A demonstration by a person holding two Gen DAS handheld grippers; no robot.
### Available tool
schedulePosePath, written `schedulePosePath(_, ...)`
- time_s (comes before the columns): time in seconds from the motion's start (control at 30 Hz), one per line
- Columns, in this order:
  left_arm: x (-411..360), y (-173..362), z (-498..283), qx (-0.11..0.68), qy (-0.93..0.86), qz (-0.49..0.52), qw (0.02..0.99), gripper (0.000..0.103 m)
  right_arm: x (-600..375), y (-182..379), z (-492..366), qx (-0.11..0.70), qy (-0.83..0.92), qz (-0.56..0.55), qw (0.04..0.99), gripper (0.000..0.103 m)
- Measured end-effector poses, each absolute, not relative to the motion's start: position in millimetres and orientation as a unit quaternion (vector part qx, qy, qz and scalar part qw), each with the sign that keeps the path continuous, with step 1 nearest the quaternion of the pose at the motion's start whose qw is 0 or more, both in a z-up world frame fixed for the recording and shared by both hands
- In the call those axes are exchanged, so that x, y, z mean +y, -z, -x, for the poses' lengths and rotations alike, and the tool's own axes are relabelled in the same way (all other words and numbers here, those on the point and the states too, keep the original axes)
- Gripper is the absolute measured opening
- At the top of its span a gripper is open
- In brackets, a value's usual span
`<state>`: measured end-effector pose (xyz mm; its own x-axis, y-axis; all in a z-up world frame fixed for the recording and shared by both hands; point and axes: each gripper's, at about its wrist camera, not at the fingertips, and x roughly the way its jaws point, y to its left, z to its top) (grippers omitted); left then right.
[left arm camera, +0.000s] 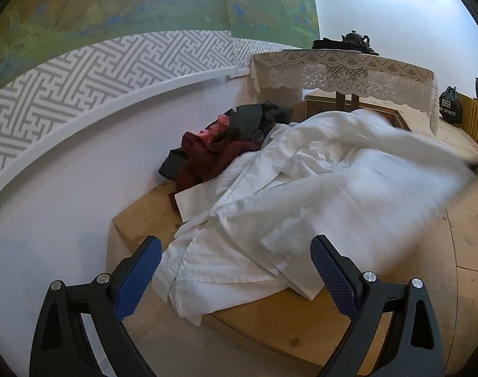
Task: Fold clothes
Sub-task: 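Grasp the white shirt with the right tool and pull it across the table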
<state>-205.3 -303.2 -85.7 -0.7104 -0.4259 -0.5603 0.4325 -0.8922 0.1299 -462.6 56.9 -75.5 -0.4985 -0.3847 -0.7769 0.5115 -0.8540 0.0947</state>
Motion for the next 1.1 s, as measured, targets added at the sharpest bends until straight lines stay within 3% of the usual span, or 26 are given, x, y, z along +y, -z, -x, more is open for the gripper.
schedulePosePath(0.23,-251.5,78.8,229.0,-0.019,0.935,-0.309,0.175,0.096,184.5,133.3,336.2,0.069,0.806,-0.554,0.198,0.003)
schedulePosePath(0.33,-211.8,76.8,244.6,-0.046,0.939,-0.314,0.134,0.096,205.1,129.6,316.1,0.074,0.807,-0.562,0.167,0.017)
schedulePosePath(0.4,-185.7,80.0,252.3,-0.062,0.939,-0.322,0.104,0.096,213.9,118.6,318.8,0.074,0.820,-0.549,0.147,0.040)
schedulePosePath(0.47,-158.8,84.7,259.9,-0.078,0.938,-0.331,0.072,0.096,219.8,102.4,331.6,0.071,0.842,-0.518,0.135,0.050)
schedulePosePath(0.6,-106.0,104.3,277.1,-0.111,0.924,-0.366,0.006,0.096,232.6,85.0,373.7,0.037,0.855,-0.496,0.146,0.056)
schedulePosePath(0.73,-71.6,130.3,296.0,-0.167,0.907,-0.387,-0.001,0.096,224.9,89.5,441.6,-0.013,0.850,-0.500,0.165,0.060)
schedulePosePath(0.77,-66.4,135.8,300.2,-0.174,0.902,-0.394,-0.006,0.094,218.7,92.9,459.3,-0.023,0.849,-0.500,0.169,0.060)
schedulePosePath(0.83,-62.0,142.8,301.4,-0.171,0.894,-0.413,-0.027,0.075,206.5,101.2,486.8,-0.050,0.841,-0.508,0.180,0.060)
schedulePosePath(0.87,-60.9,145.5,300.7,-0.168,0.890,-0.422,-0.039,0.055,199.2,105.5,500.6,-0.067,0.834,-0.515,0.186,0.060)
schedulePosePath(0.9,-59.9,147.8,298.1,-0.166,0.886,-0.431,-0.049,0.044,188.1,111.5,513.2,-0.075,0.829,-0.520,0.192,0.060)
schedulePosePath(1.1,-57.2,154.4,267.9,-0.181,0.870,-0.452,-0.074,0.045,141.3,144.6,565.4,-0.074,0.808,-0.550,0.195,0.060)
